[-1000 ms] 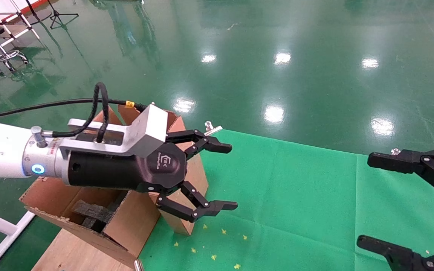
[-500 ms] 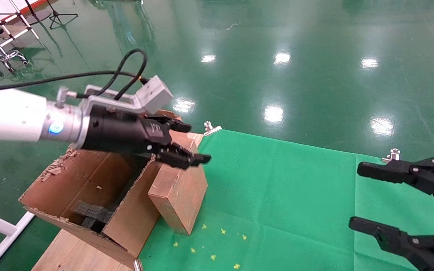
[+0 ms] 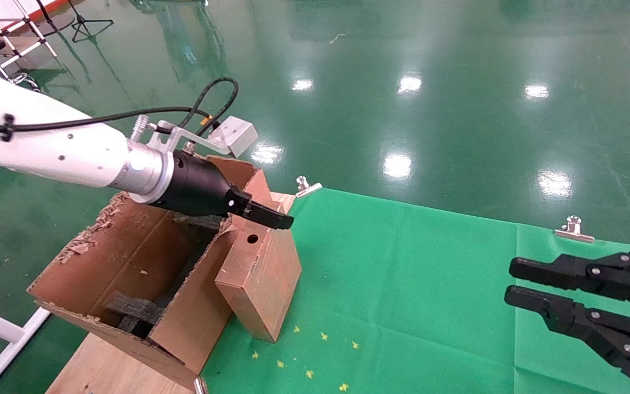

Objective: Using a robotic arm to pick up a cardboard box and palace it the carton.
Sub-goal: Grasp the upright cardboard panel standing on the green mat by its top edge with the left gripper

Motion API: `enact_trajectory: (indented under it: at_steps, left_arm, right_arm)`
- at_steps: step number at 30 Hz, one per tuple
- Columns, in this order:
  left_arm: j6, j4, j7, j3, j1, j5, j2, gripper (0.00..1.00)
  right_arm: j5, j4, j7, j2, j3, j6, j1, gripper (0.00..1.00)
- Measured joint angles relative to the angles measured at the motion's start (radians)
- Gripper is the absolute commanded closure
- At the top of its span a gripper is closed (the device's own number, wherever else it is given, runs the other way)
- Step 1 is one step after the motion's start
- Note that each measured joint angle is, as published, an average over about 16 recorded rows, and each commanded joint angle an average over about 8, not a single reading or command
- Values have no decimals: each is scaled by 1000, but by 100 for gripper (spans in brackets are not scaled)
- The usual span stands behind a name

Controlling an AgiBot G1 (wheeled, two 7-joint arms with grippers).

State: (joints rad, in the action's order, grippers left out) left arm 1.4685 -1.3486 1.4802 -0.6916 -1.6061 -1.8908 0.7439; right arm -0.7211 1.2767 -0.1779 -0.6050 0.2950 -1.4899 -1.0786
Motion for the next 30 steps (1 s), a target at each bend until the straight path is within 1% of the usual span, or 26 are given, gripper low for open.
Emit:
enact_trajectory:
  at_steps: [3, 7, 19, 20, 21, 27, 28, 30]
  left_arm:
    - [12, -2, 48, -11, 4, -19, 6, 0]
    - [22, -3, 83, -22, 12, -29, 11, 0]
    - [31, -3, 111, -44, 38, -25, 12, 0]
    - [31, -3, 111, -44, 39, -25, 12, 3]
    - [31, -3, 111, -45, 39, -24, 12, 14]
    - [30, -2, 111, -46, 40, -24, 13, 89]
    - [30, -2, 111, -46, 40, -24, 13, 98]
    - [30, -2, 111, -46, 41, -24, 12, 100]
  right_arm:
    - [0, 0, 0, 0, 0, 0, 0, 100]
    - [0, 0, 0, 0, 0, 0, 0, 100]
    - [0, 0, 0, 0, 1, 0, 0, 100]
    - [0, 0, 0, 0, 1, 0, 0, 98]
    - [0, 0, 0, 0, 1, 1, 0, 85]
    - [0, 0, 1, 0, 1, 1, 0, 10]
    - [0, 0, 1, 0, 1, 1, 0, 0]
    - [1, 0, 1, 0, 1, 1, 0, 0]
